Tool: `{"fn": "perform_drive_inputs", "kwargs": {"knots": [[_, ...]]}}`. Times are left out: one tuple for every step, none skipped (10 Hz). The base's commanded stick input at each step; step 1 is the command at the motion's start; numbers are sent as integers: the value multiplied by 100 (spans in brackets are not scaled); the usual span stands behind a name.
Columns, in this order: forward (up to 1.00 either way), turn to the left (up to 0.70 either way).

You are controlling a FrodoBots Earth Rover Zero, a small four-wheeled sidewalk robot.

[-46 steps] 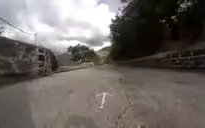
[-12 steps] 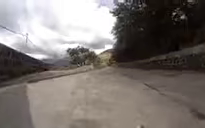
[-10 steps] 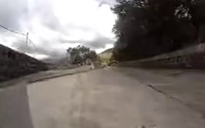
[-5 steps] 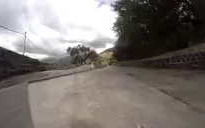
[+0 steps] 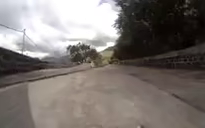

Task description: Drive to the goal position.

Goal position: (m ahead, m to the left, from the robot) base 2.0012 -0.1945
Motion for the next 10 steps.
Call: {"fn": "perform_drive_inputs", "kwargs": {"knots": [[100,0],[100,0],[100,0],[100,0],[100,0],[100,0],[100,0],[100,0],[100,0],[100,0]]}}
